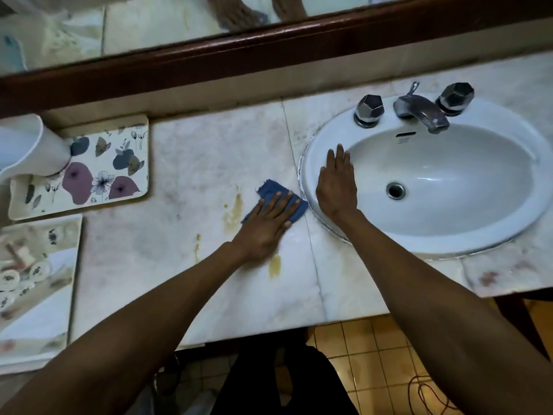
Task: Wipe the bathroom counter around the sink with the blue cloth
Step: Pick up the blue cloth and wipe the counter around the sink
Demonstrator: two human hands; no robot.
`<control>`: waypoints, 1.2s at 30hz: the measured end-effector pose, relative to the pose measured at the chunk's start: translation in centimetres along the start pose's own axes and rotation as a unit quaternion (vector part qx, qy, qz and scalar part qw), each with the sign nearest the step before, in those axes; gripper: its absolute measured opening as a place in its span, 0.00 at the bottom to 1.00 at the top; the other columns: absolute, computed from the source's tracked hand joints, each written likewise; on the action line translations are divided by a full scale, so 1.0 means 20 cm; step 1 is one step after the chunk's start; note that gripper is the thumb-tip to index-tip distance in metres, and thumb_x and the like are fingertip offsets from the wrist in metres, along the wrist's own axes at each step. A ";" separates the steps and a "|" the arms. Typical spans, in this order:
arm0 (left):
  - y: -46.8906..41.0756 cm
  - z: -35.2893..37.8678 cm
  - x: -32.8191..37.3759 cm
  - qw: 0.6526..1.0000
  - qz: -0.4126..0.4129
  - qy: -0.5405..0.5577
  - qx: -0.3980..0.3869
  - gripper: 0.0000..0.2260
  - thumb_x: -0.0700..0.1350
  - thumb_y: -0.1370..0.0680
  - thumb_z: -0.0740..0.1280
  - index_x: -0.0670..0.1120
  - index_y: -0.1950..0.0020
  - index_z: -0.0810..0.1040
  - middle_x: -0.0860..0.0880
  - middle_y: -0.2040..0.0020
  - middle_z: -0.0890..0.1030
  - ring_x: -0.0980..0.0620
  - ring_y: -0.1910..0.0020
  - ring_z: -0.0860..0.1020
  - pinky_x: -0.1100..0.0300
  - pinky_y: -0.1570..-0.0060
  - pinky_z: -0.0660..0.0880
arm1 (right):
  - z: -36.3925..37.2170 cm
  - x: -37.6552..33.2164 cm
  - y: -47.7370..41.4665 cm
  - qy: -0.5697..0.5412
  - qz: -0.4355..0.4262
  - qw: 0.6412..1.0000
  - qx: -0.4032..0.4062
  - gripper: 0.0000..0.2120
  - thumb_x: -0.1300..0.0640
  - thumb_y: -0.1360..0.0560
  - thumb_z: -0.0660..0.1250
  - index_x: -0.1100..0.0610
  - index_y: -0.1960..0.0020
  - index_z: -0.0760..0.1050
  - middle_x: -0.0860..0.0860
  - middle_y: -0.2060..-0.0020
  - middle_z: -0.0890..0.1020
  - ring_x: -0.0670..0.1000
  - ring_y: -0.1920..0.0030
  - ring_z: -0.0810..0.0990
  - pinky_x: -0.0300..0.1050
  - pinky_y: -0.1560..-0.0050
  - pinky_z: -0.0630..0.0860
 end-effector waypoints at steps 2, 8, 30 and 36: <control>-0.04 -0.07 -0.08 1.000 0.000 0.000 -0.001 0.24 0.52 0.13 0.47 0.53 0.17 0.48 0.55 0.17 0.45 0.54 0.19 0.41 0.55 0.22 0.39 | 0.00 -0.02 0.02 -0.004 -0.002 1.000 -0.003 0.25 0.58 0.15 0.47 0.64 0.20 0.50 0.60 0.20 0.48 0.59 0.19 0.46 0.53 0.20 0.47; -0.21 -0.40 -0.49 0.987 -0.139 0.071 0.026 0.23 0.48 0.13 0.51 0.46 0.18 0.55 0.45 0.17 0.50 0.44 0.18 0.48 0.51 0.22 0.48 | 0.03 -0.08 0.09 -0.016 0.001 1.000 0.004 0.26 0.55 0.15 0.48 0.64 0.21 0.51 0.60 0.20 0.49 0.59 0.19 0.46 0.53 0.20 0.47; 0.23 -0.01 -0.31 0.976 -0.194 -0.007 0.103 0.26 0.59 0.15 0.42 0.57 0.18 0.39 0.53 0.17 0.39 0.51 0.19 0.36 0.47 0.22 0.36 | 0.02 -0.08 0.14 -0.044 0.015 0.999 0.019 0.29 0.47 0.16 0.48 0.61 0.20 0.50 0.55 0.19 0.50 0.54 0.19 0.46 0.48 0.20 0.48; 0.37 0.04 -0.28 0.985 -0.156 -0.019 0.074 0.25 0.57 0.14 0.45 0.59 0.18 0.41 0.56 0.17 0.40 0.54 0.19 0.38 0.50 0.22 0.38 | 0.02 -0.09 0.14 -0.035 0.012 0.999 0.016 0.29 0.48 0.16 0.48 0.61 0.20 0.50 0.56 0.19 0.50 0.56 0.19 0.47 0.49 0.20 0.48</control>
Point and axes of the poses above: each hand's wrist, its own y-axis away from the middle knuckle, its own z-axis out of the palm, x = y × z, the point moved 7 cm from there along -y, towards the middle knuckle
